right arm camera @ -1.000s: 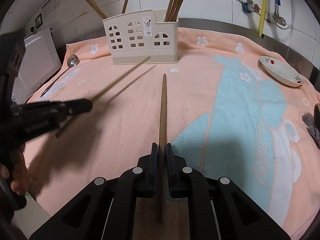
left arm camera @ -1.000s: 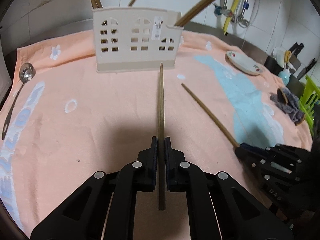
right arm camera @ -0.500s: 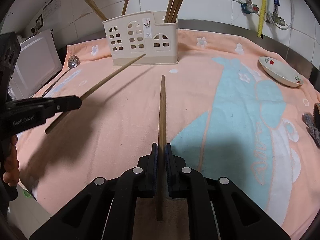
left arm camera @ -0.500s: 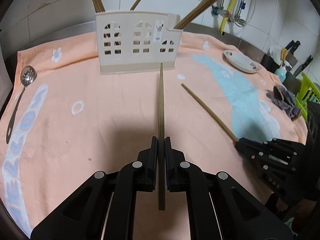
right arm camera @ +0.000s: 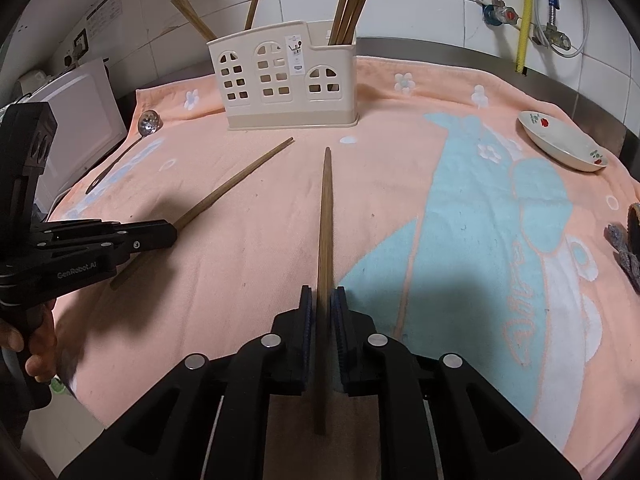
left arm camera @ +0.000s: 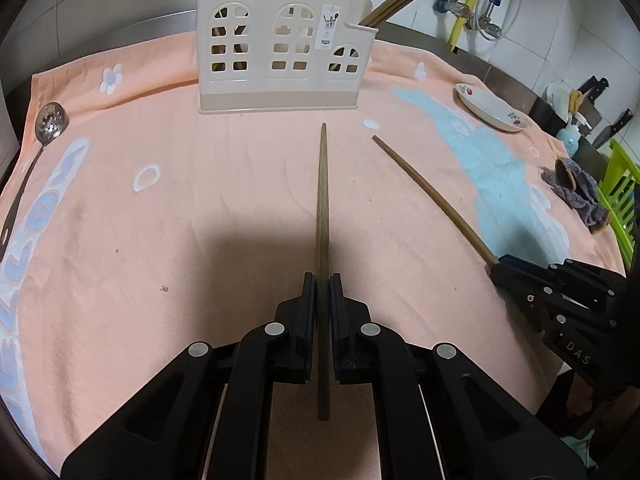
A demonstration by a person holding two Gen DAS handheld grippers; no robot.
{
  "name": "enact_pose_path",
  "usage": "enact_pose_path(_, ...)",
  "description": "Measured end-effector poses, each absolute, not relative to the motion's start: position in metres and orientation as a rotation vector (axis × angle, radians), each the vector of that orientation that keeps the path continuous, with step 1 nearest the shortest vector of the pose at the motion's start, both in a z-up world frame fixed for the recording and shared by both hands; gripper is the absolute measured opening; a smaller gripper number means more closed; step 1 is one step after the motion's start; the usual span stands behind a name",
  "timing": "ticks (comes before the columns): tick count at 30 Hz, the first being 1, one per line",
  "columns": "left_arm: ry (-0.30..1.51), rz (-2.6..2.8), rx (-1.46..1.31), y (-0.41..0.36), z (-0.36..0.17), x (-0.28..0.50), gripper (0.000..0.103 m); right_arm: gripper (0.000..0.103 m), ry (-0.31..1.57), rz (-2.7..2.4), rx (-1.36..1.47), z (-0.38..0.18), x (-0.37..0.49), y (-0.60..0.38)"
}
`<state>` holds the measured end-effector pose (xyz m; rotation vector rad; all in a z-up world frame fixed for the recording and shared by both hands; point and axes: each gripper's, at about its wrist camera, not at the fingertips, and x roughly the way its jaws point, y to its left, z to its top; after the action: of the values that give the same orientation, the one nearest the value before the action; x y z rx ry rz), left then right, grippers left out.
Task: Organize utensils
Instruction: 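Hold both chopsticks closed in the tools above the towel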
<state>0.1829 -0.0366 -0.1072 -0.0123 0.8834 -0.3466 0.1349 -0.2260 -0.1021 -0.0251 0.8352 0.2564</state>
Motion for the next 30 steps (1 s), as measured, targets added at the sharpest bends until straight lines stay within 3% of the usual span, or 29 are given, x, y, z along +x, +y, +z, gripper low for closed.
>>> enact_pose_path(17, 0.878, -0.352, -0.021, -0.0376, -0.1103, 0.1809, 0.014, 0.013, 0.834, 0.261, -0.024, -0.1036, 0.1319, -0.2265)
enact_pose_path(30, 0.867, -0.336, 0.002, -0.0386, -0.1074, 0.1786, 0.007, 0.007, 0.821, 0.253, -0.034, -0.1021, 0.1298, -0.2266)
